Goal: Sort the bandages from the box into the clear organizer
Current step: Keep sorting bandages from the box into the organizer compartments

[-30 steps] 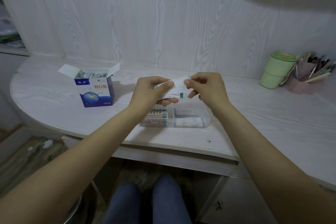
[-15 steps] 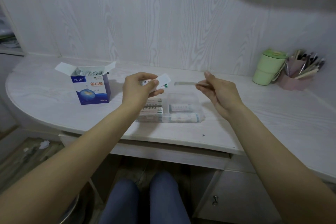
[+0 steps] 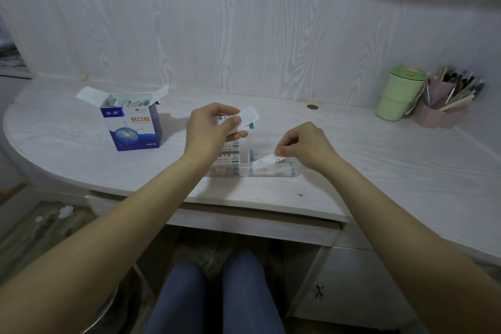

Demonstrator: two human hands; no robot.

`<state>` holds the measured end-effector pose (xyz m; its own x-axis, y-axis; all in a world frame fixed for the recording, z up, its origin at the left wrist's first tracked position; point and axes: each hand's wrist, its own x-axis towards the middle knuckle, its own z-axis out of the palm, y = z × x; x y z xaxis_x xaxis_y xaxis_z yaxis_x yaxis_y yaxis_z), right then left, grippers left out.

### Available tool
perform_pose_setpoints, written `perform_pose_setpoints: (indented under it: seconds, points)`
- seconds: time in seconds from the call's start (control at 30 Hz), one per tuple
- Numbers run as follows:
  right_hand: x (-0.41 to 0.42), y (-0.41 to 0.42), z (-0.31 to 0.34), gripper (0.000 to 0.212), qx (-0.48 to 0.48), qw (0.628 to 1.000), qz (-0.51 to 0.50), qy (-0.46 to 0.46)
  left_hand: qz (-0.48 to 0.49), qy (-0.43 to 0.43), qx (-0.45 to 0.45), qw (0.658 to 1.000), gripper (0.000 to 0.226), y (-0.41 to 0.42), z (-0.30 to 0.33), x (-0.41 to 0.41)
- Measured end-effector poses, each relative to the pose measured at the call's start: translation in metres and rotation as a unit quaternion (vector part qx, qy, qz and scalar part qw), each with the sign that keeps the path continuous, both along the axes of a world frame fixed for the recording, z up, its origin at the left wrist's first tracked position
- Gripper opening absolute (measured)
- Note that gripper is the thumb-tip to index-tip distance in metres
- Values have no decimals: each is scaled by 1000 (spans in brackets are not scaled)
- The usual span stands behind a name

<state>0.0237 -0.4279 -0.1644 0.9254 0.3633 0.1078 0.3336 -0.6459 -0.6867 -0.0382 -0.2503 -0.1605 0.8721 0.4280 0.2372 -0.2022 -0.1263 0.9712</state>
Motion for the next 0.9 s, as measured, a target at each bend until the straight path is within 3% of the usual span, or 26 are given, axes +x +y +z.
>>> perform_pose_setpoints:
  seconds: [0.27,0.47,0.7,0.9]
  points:
    - [2,4,0,7,-91,994,57,-22,-5,-5,-7,1000,10,0,3,2]
    - [0,3,-5,40,-94,992,78,-23,-14,-6,-5,1000,9,-3,2,1]
    - [-1,6,-8,54,-146,984,97,-17,-14,-5,-4,1000,8,-4,3,-2]
    - [-3,5,-7,45,-117,988,94,-32,-15,-11,-4,1000,9,-3,6,-4]
